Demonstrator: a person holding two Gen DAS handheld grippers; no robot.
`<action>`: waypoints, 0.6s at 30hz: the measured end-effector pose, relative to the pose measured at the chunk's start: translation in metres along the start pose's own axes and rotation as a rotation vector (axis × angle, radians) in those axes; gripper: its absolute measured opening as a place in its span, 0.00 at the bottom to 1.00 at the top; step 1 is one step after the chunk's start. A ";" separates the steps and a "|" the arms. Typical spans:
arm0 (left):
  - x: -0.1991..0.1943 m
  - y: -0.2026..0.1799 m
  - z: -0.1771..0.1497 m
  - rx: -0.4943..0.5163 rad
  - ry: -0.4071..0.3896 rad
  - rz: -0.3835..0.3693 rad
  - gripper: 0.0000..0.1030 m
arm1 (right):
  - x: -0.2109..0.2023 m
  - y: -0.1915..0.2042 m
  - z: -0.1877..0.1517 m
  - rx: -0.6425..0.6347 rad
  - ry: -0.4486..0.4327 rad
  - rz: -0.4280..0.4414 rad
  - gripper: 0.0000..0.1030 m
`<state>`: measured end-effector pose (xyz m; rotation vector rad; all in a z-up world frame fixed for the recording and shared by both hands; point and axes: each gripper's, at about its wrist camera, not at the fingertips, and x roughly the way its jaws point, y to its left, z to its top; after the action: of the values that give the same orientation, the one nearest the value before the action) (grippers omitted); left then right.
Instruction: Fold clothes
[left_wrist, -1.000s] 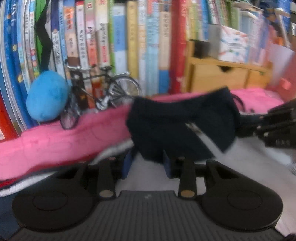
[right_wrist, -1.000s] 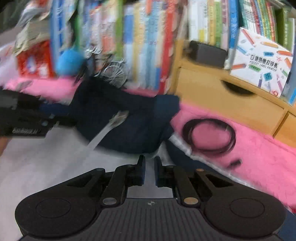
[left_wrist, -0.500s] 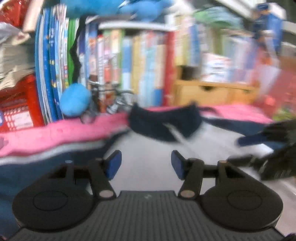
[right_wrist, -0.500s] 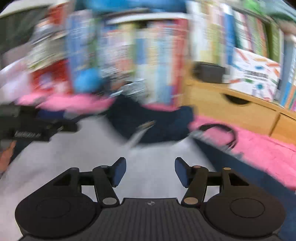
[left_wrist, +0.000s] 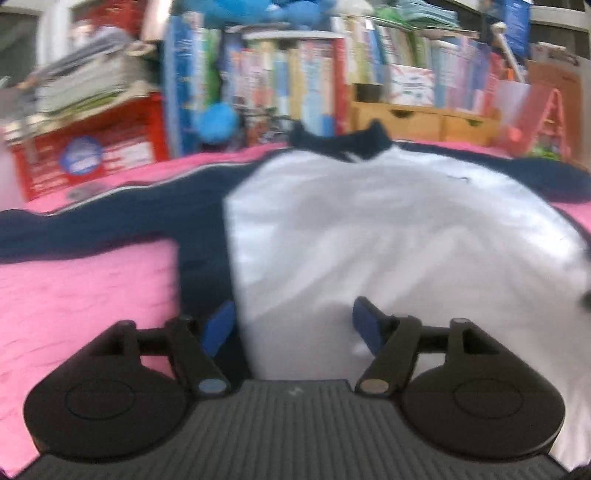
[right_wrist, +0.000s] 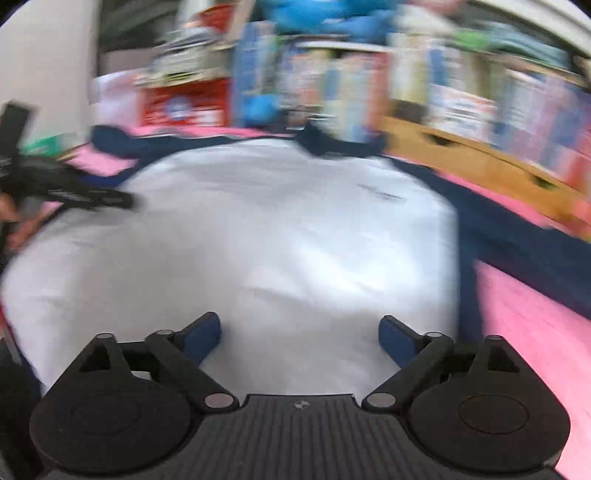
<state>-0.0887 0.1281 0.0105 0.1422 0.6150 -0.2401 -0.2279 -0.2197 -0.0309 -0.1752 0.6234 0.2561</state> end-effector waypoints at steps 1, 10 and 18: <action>-0.007 0.004 -0.004 0.007 -0.006 0.037 0.71 | -0.006 -0.002 -0.002 0.008 -0.012 -0.020 0.93; -0.067 0.007 -0.009 -0.148 -0.153 -0.033 0.68 | -0.056 -0.012 -0.016 0.078 -0.125 -0.183 0.87; -0.062 -0.046 -0.033 -0.026 -0.108 -0.106 0.69 | -0.040 0.068 -0.024 -0.052 -0.193 0.013 0.86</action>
<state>-0.1680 0.1022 0.0169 0.0714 0.5184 -0.3404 -0.2918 -0.1683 -0.0320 -0.1938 0.4268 0.2983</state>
